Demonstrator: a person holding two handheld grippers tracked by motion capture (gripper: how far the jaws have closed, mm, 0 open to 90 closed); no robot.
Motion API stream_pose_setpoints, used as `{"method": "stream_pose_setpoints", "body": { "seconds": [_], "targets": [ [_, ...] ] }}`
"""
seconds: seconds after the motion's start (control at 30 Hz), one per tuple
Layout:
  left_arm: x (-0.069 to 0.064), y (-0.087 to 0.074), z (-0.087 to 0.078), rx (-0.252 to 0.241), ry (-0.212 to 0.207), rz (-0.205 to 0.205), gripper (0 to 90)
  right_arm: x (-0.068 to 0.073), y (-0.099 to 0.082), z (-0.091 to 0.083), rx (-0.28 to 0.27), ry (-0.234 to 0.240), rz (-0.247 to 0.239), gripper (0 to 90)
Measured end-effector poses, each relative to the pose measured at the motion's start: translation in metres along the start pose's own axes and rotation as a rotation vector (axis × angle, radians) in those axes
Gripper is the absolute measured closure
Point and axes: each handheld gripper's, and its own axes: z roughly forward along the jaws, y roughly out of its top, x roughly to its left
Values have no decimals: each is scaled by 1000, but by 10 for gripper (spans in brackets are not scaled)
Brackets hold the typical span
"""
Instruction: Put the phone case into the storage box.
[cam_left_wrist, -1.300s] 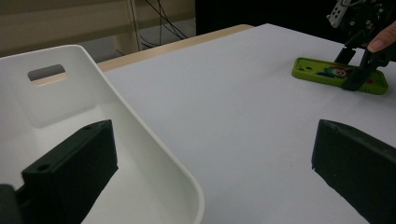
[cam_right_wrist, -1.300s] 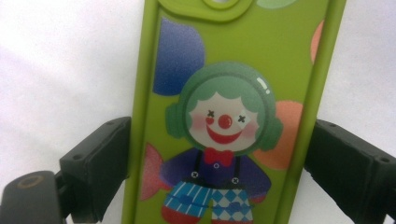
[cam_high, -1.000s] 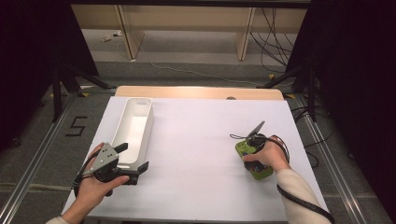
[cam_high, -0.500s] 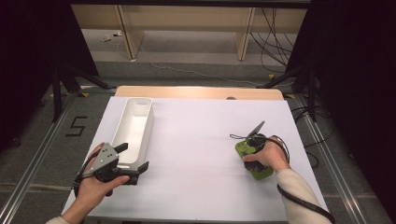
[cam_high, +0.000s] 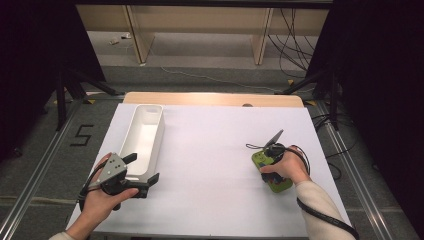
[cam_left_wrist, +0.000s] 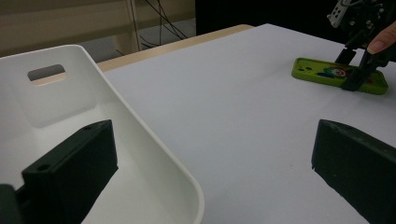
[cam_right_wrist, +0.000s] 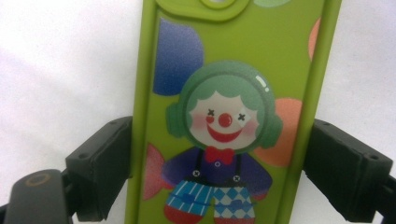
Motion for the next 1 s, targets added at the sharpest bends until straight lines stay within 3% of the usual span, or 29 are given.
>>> {"method": "stream_pose_setpoints", "body": {
  "seconds": [0.7,1.0],
  "targets": [
    [0,0,0,-2,3,-2,0,0,0,-2,-15,2,-1,153],
    [0,0,0,-3,4,-2,0,4,0,-17,-59,-15,-1,157]
  ]
}}
